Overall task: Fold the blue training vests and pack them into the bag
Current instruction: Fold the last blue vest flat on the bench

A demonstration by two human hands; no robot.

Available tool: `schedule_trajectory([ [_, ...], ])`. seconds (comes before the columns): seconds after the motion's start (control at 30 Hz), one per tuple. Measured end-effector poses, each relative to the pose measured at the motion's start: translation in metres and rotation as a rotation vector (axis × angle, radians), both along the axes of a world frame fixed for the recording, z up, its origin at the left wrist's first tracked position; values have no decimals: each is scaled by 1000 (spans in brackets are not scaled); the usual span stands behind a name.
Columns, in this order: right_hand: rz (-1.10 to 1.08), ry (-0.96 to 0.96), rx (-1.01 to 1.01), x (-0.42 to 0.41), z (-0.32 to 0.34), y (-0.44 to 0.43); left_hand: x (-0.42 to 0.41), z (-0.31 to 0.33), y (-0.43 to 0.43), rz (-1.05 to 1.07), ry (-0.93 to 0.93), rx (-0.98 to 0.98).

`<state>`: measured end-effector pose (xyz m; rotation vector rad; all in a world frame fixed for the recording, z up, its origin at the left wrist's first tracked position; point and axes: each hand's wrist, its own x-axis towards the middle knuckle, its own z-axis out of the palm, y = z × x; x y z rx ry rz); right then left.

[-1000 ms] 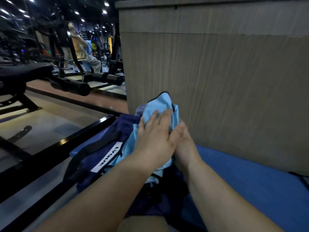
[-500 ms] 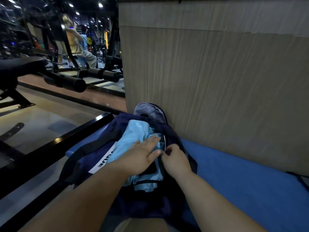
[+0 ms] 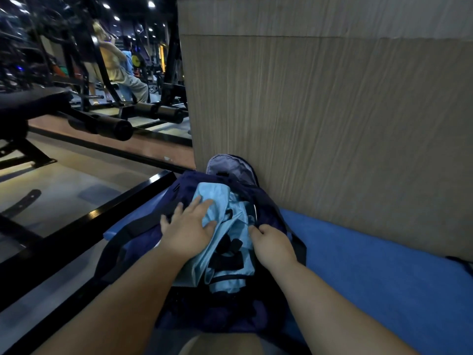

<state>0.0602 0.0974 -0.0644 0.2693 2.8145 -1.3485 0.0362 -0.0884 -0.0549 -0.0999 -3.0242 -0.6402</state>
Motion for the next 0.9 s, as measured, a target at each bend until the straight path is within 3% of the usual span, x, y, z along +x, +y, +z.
schedule_trajectory([
  [0.13,15,-10,13,2,-1,2,0,-8,15,-100,25,-85],
  [0.3,12,129,3,9,-6,5,3,-16,36,-179,36,-250],
  [0.6,-25,388,-143,17,4,32,-2,-3,62,-177,-104,-355],
  [0.8,6,487,-129,22,29,55,-24,-9,77,-147,-199,-457],
  [0.9,20,436,-73,23,35,63,-26,-12,83,-146,-200,-512],
])
